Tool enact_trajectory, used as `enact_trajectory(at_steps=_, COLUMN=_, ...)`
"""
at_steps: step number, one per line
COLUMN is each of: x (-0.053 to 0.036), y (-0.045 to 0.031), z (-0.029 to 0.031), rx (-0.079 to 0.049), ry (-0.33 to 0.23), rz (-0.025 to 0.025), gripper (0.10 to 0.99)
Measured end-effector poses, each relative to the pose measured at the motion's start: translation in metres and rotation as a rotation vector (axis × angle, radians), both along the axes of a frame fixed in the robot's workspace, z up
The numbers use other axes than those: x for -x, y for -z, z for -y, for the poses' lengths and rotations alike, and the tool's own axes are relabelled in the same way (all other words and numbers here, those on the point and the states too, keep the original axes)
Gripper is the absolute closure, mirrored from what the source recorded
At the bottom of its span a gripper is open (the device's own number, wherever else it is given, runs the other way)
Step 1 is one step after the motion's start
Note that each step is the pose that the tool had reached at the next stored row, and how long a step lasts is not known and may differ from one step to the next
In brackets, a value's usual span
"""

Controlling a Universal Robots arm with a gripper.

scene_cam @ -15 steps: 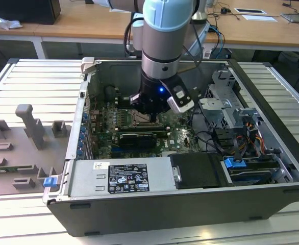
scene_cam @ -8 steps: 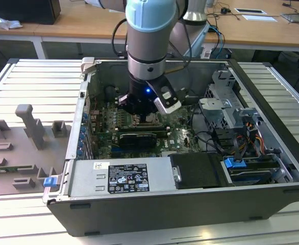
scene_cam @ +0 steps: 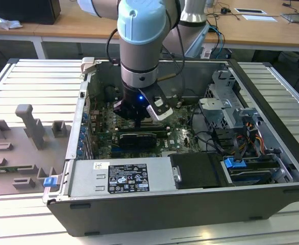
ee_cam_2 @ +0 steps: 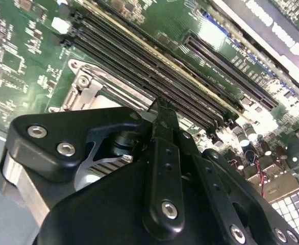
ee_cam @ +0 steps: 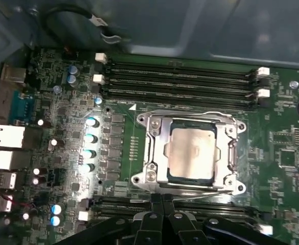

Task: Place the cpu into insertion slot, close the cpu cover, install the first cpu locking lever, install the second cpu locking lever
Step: 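Install the second cpu locking lever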

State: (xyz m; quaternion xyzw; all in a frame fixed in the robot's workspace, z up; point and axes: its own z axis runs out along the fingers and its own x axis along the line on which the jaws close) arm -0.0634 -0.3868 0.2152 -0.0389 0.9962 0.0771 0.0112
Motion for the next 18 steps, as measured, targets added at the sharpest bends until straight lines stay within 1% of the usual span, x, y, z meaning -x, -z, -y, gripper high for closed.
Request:
enact_trajectory(at_steps=1, x=0.0026, y=0.0006, z=0.0002, rx=-0.008, ry=0.000, rz=0.0001, gripper=0.980)
enact_trajectory(at_steps=2, x=0.0043, y=0.0011, z=0.0007, rx=-0.012, ry=0.000, rz=0.0001, gripper=0.980)
enact_trajectory(at_steps=3, x=0.0064, y=0.0021, z=0.0025, rx=-0.021, ry=0.000, rz=0.0002, gripper=0.980)
enact_trajectory(at_steps=4, x=0.0086, y=0.0032, z=0.0048, rx=-0.038, ry=0.000, rz=0.0001, gripper=0.980)
enact_trajectory(at_steps=5, x=0.0094, y=0.0040, z=0.0058, rx=-0.047, ry=0.000, rz=0.0002, gripper=0.980)
enact_trajectory(at_steps=7, x=0.0098, y=0.0056, z=0.0080, rx=-0.059, ry=0.000, rz=0.0004, gripper=0.980)
enact_trajectory(at_steps=8, x=0.0099, y=0.0063, z=0.0090, rx=-0.064, ry=0.000, rz=0.0005, gripper=0.980)
enact_trajectory(at_steps=9, x=0.0099, y=0.0071, z=0.0098, rx=-0.068, ry=0.000, rz=0.0007, gripper=0.980)
enact_trajectory(at_steps=13, x=0.0118, y=0.0095, z=0.0117, rx=-0.090, ry=0.000, rz=0.0010, gripper=0.980)
enact_trajectory(at_steps=15, x=0.0145, y=0.0114, z=0.0134, rx=-0.106, ry=0.000, rz=0.0011, gripper=0.980)
enact_trajectory(at_steps=17, x=0.0161, y=0.0131, z=0.0139, rx=-0.112, ry=0.000, rz=0.0012, gripper=0.980)
enact_trajectory(at_steps=18, x=0.0170, y=0.0149, z=0.0139, rx=-0.116, ry=0.000, rz=0.0014, gripper=0.980)
